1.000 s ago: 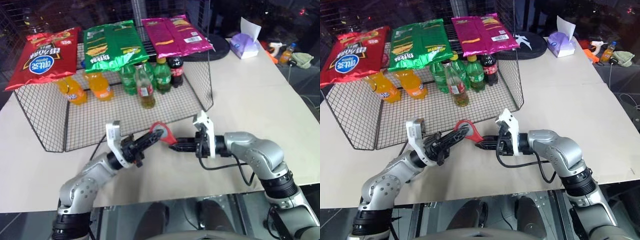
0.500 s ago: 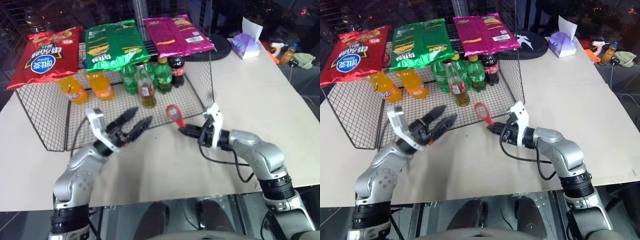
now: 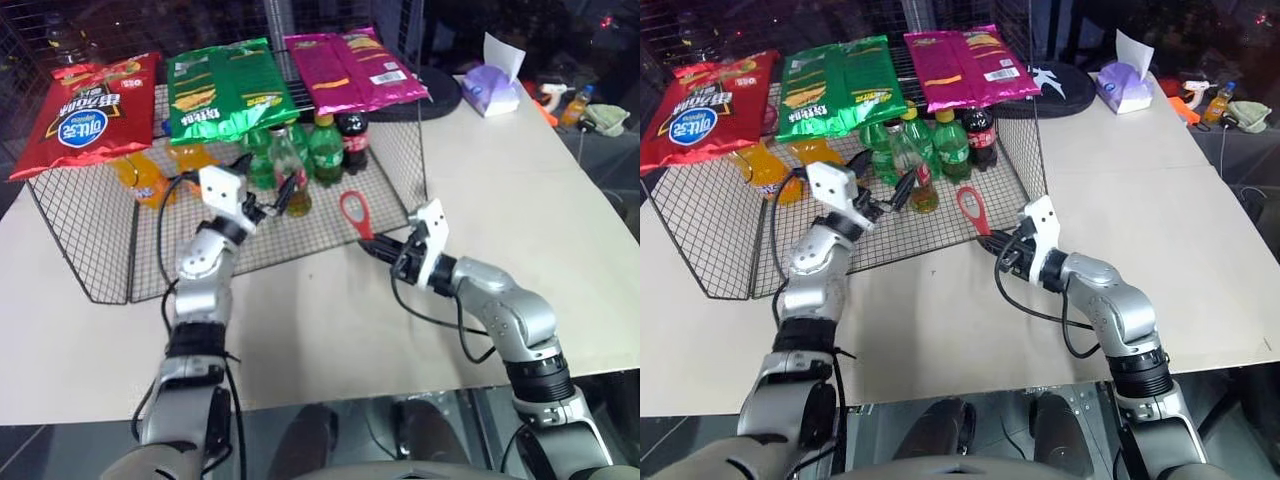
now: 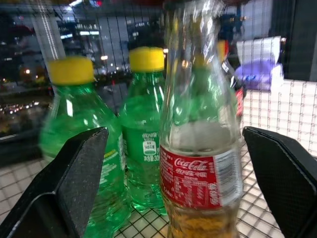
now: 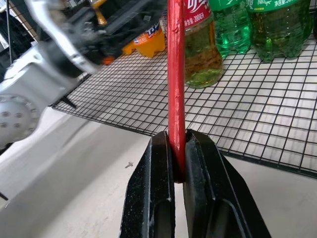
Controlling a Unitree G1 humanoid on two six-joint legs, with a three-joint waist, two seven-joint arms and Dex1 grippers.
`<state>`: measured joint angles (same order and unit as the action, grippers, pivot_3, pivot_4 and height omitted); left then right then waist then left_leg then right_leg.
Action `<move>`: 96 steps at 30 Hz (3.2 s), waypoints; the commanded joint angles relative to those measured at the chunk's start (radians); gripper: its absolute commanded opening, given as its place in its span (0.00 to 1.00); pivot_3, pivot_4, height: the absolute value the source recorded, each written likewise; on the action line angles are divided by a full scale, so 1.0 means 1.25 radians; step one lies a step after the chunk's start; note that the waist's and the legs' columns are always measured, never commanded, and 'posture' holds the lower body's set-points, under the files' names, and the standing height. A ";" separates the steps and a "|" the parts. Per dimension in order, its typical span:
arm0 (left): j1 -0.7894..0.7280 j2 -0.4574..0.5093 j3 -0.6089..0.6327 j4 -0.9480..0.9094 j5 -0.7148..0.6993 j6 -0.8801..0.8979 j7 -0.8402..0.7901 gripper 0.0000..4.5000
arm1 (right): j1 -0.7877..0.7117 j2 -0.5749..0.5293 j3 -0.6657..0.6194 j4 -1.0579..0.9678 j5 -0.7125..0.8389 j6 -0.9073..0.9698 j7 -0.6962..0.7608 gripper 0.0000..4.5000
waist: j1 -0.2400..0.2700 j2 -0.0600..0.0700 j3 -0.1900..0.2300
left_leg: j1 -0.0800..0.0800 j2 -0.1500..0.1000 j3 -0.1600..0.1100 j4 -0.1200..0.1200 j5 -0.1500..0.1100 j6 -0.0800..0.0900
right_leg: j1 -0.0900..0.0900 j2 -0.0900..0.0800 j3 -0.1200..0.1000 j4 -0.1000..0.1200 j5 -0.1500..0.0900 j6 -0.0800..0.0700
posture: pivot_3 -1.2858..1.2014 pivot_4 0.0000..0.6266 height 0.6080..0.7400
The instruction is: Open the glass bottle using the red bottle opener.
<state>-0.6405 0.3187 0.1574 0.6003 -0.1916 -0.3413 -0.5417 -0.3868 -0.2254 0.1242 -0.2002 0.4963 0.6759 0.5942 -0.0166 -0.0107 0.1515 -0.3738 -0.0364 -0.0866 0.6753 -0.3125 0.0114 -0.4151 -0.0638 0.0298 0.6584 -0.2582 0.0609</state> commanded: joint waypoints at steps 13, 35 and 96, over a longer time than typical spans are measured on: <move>-0.124 -0.039 0.012 0.207 -0.025 -0.065 -0.076 0.84 | 0.021 0.009 0.008 -0.054 -0.017 -0.039 -0.021 0.01 | -0.017 0.000 0.000 | -0.007 -0.002 -0.003 0.008 0.000 0.000 | -0.004 -0.001 -0.003 0.004 0.000 0.000 | 0.52 0.24 1.00; 0.379 0.048 -0.034 -0.675 -0.196 0.306 -0.143 0.62 | -0.030 -0.021 -0.066 0.003 -0.035 -0.107 -0.030 0.01 | -0.017 0.000 0.000 | -0.008 0.002 -0.002 0.008 0.000 0.000 | -0.005 -0.001 -0.001 0.005 0.000 0.000 | 0.52 0.24 1.00; 0.564 0.005 -0.071 -0.902 -0.213 0.309 -0.002 1.00 | -0.055 -0.011 -0.031 0.049 -0.074 -0.150 0.036 0.01 | -0.016 0.001 0.000 | -0.006 0.002 -0.002 0.008 0.000 0.000 | -0.004 0.000 -0.001 0.005 0.000 0.000 | 0.52 0.24 1.00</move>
<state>0.0591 0.3184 0.0592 -0.4683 -0.4355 0.0446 -0.5408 -0.4451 -0.2420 0.0819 -0.1158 0.4001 0.5136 0.6275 -0.0367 -0.0097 0.1513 -0.3811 -0.0339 -0.0885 0.6850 -0.3124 0.0117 -0.4196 -0.0644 0.0291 0.6640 -0.2579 0.0612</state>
